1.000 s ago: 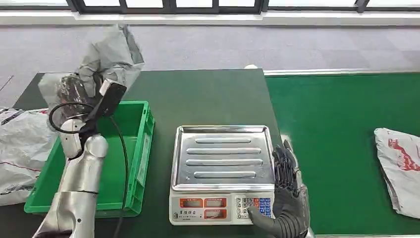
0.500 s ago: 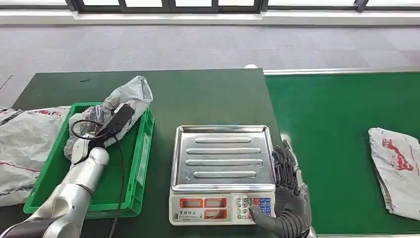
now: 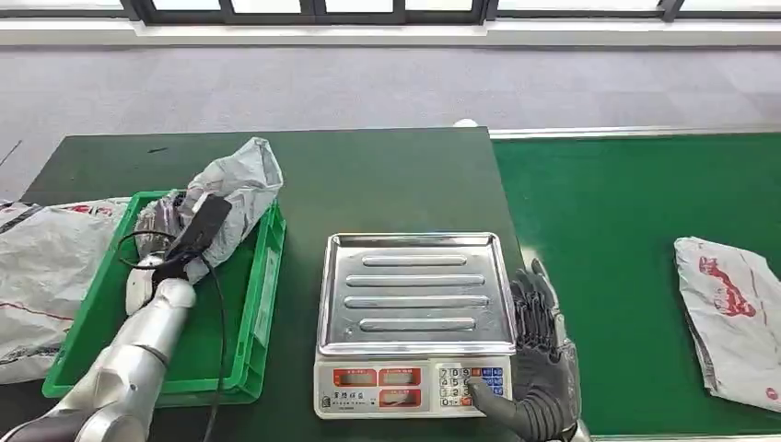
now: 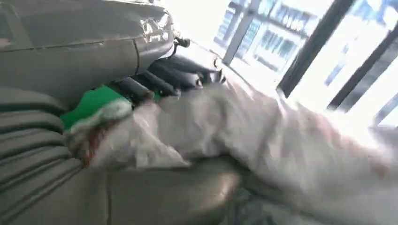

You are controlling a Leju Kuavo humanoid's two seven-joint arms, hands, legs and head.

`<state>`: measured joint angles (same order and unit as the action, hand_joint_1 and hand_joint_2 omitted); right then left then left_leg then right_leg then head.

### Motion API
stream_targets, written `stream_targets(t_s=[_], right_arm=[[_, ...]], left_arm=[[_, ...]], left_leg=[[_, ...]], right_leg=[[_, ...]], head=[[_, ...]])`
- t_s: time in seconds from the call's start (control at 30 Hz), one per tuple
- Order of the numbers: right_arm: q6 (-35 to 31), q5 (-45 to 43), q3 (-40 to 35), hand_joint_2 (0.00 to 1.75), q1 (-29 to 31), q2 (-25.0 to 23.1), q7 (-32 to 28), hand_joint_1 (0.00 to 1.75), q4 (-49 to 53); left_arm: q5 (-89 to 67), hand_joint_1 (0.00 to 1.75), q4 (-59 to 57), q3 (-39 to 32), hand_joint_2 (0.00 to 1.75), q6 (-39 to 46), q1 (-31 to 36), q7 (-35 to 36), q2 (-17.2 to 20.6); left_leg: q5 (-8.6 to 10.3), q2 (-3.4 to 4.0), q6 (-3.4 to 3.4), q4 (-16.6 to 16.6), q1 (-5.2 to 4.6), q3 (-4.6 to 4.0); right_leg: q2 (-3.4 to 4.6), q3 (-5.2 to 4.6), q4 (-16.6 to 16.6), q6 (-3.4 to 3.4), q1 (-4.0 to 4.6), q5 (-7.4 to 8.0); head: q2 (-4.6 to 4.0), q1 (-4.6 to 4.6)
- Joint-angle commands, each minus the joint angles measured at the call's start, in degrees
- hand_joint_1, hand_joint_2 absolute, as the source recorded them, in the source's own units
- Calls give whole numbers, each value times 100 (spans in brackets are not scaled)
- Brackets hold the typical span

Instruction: Moved the parcel from conveyor to table for the left to box.

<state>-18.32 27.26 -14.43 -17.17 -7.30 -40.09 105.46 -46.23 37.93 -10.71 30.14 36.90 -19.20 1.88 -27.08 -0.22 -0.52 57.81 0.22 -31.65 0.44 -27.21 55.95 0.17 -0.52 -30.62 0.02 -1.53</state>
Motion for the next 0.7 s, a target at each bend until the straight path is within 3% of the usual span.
stream_targets(t_s=[0.03, 0.2, 0.23, 0.43, 0.7], right_arm=[[0, 130, 472, 175, -29, -262, 29, 0, -224], [509, 272, 859, 175, 7, -454, 118, 0, -400], [461, 430, 866, 175, 21, -461, 140, 0, -406], [484, 614, 792, 175, -35, -439, 219, 0, -250], [403, 1085, 638, 175, 31, -265, 605, 0, -266]], left_arm=[[1952, 0, 3556, 81, 0, 103, -2241, -1074, -741], [2901, 0, 5049, 884, 0, 386, -3588, -1725, -1151], [2912, 0, 5134, 969, 0, 463, -3646, -1717, -1224], [2958, 0, 5061, 1094, 0, 506, -3527, -1561, -1235], [2767, 0, 5453, 1088, 0, 624, -4094, -1345, -1412]], left_leg=[[-2, 18, 0, -23, -8, 15], [-14, 18, 4, -22, -21, 23], [-18, 37, 3, -41, -25, 44], [-21, -14, 9, -21, -33, 41], [-24, -4, 7, -19, -24, 39]], right_leg=[[13, 9, -23, 2, -7, 4], [11, 18, -24, 4, -19, -6], [31, 32, -39, 4, -25, -1], [-21, 40, -23, 10, -34, -21], [-17, 36, -23, 8, -25, -23]], head=[[0, 0], [0, 0], [0, 0], [0, 0], [0, 0]])
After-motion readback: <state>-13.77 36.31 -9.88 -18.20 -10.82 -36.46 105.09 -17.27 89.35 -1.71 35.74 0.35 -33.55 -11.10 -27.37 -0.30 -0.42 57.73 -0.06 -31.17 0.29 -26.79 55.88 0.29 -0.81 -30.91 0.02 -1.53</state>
